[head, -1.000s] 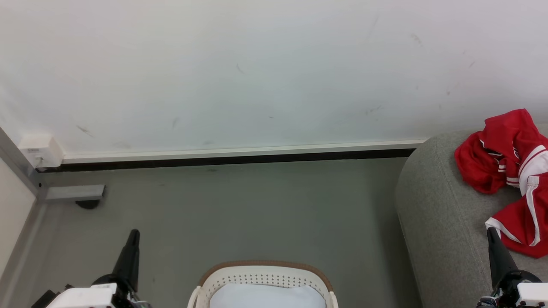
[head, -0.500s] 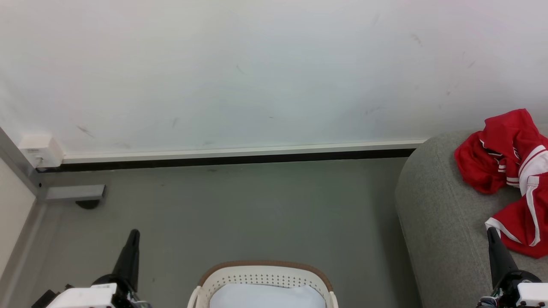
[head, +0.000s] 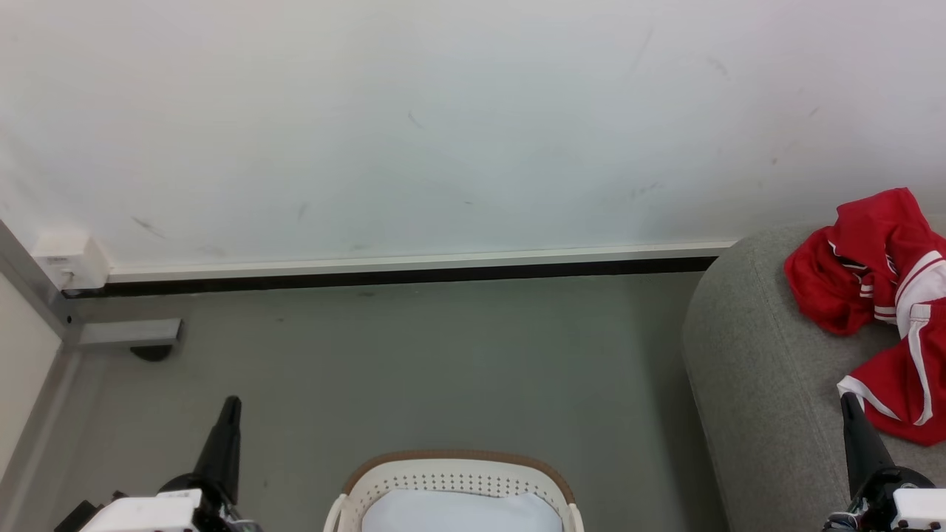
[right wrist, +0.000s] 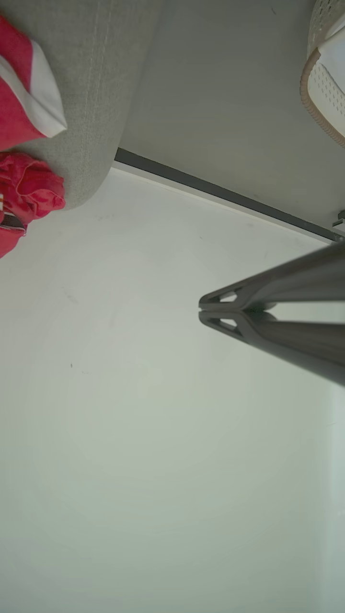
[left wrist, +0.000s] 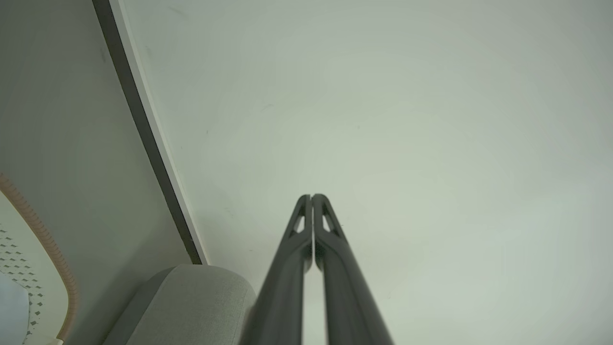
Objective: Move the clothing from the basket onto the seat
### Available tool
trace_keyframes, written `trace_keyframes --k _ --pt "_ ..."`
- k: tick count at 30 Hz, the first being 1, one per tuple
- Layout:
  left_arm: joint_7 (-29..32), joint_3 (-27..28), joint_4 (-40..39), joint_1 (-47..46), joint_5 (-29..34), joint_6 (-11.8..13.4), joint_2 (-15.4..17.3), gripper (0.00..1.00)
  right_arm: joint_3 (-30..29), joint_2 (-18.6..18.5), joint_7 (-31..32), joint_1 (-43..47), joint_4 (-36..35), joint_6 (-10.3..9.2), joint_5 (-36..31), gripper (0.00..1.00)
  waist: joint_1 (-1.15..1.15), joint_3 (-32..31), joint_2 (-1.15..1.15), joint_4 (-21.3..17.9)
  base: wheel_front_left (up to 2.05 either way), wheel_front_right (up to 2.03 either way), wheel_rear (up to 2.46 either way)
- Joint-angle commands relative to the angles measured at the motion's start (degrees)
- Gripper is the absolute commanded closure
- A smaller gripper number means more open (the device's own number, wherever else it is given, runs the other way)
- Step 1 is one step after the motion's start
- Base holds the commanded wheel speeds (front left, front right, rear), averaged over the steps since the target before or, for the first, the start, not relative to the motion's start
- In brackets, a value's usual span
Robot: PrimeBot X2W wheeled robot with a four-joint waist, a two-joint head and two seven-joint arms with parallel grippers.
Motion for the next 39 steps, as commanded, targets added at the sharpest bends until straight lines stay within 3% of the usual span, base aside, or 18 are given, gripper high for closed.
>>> trace_keyframes --k 1,39 --pt "0.20 0.14 -0.02 -0.49 -0.81 -0.21 0.12 1.00 -0.19 0.00 0.11 -0.69 0.13 -0.12 -0.21 1.00 0.00 0.00 0.00 0.00 0.00 0.00 0.00" --pt "0.19 0.13 -0.03 -0.48 -0.81 -0.21 0.12 1.00 -0.52 0.25 0.36 -0.73 0.15 -0.12 -0.49 1.00 0.00 0.00 0.00 0.00 0.00 0.00 0.00"
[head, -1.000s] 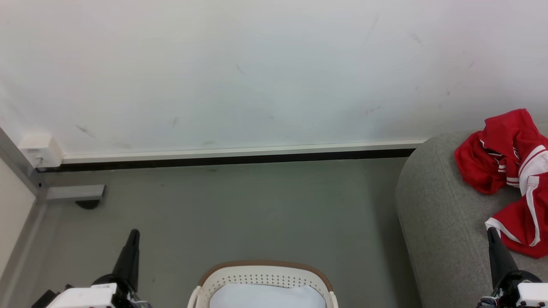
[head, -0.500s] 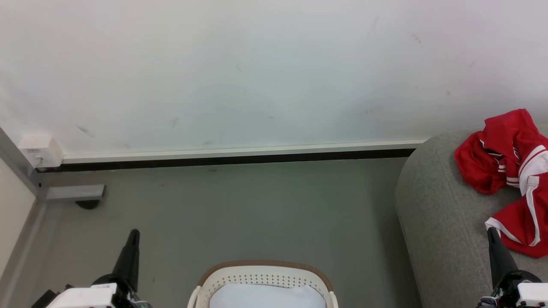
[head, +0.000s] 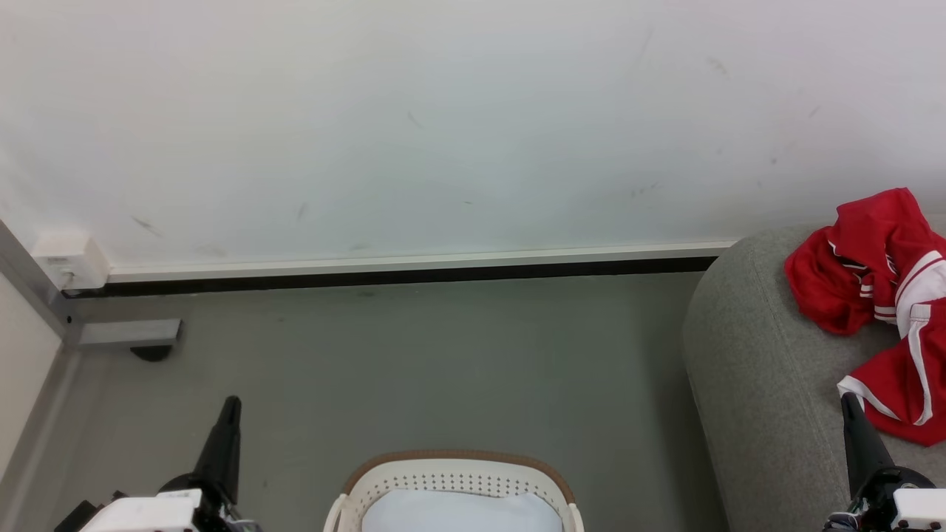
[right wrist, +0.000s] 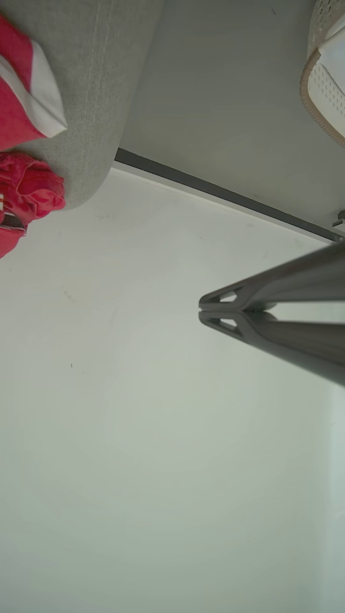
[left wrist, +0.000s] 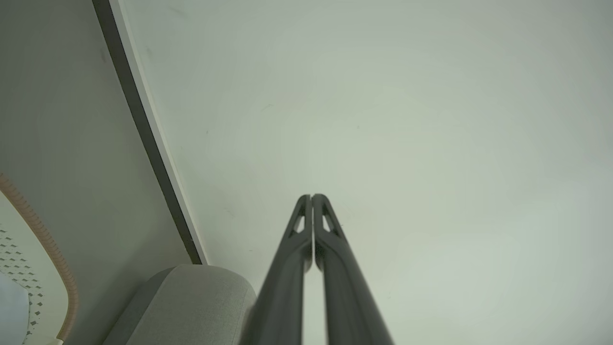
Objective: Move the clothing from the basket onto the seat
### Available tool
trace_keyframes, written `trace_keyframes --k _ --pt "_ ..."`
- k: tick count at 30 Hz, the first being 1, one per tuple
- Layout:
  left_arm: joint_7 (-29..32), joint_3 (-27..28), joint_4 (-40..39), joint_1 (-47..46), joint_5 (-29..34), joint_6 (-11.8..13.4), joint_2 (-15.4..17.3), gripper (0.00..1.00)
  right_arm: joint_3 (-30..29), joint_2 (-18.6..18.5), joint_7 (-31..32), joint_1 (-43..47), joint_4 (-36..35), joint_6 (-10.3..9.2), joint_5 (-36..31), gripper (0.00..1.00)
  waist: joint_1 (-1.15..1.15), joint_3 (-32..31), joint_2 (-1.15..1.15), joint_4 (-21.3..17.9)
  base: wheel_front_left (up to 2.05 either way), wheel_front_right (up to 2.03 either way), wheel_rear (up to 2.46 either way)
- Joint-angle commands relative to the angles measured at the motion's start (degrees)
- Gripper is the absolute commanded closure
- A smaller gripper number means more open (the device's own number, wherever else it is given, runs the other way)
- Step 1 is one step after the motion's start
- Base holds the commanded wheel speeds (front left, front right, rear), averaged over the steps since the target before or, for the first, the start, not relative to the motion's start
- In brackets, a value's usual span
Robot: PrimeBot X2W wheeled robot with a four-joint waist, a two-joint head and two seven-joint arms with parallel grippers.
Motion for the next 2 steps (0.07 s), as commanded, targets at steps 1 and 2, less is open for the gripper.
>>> trace_keyframes --k 1,2 --pt "0.19 0.13 -0.03 -0.48 -0.81 -0.21 0.12 1.00 -0.23 0.07 0.11 -0.70 0.13 -0.12 -0.26 1.00 0.00 0.00 0.00 0.00 0.00 0.00 0.00" --pt "0.18 0.13 -0.03 -0.48 -0.81 -0.21 0.12 1.00 -0.24 0.07 0.12 -0.71 0.13 -0.12 -0.26 1.00 0.00 0.00 0.00 0.00 0.00 0.00 0.00"
